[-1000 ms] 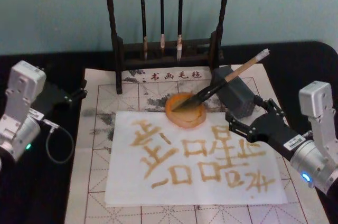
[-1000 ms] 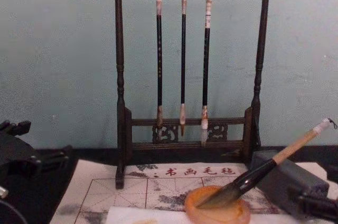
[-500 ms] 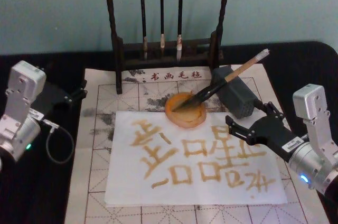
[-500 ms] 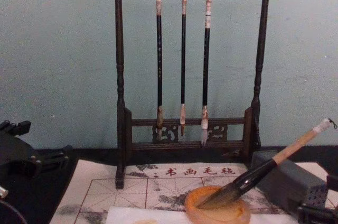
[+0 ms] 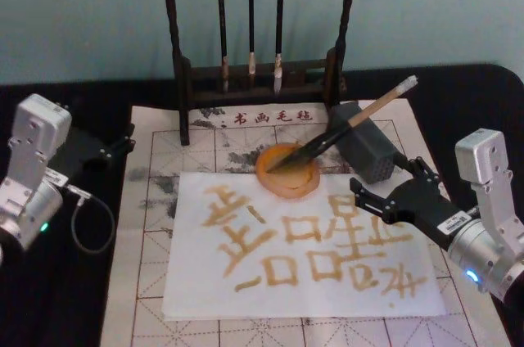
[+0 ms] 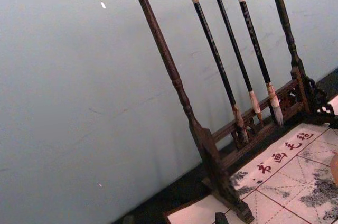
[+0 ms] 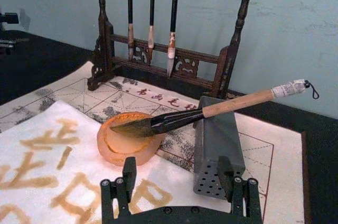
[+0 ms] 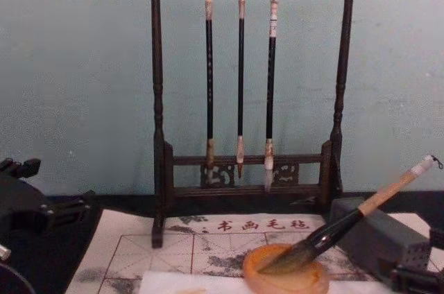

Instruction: Pick up the brush from the inkstone, write on the paper, then place the brush back to its original position.

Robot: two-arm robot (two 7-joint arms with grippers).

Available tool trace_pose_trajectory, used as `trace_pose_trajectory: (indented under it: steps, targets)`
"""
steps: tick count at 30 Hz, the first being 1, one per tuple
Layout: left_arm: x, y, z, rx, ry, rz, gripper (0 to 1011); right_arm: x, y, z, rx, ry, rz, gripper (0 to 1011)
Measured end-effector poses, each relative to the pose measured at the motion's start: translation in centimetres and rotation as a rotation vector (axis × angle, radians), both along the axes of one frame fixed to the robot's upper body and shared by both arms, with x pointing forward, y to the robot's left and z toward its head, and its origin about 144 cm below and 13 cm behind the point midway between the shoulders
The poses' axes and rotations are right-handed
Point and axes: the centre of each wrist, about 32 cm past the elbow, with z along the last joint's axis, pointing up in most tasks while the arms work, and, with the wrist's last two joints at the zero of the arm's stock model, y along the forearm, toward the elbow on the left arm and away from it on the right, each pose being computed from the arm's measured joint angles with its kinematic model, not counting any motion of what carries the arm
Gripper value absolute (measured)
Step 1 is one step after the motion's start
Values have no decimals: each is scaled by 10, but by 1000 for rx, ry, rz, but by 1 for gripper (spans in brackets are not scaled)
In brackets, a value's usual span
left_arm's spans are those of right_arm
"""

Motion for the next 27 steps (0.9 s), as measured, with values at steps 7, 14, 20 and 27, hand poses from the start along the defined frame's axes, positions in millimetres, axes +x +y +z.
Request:
trace_pose_trajectory:
  steps: [7,14,20,27]
  targets:
    - [0,0,0,0,0,0,1001,0,0,0,2,0,1,1000]
    - [0,0,0,0,0,0,1001,0,0,0,2,0,1,1000]
    - [0,0,0,0,0,0,1001,0,0,0,3,0,1,1000]
    - [0,0,0,0,0,0,1001,0,0,0,3,1,1,1000]
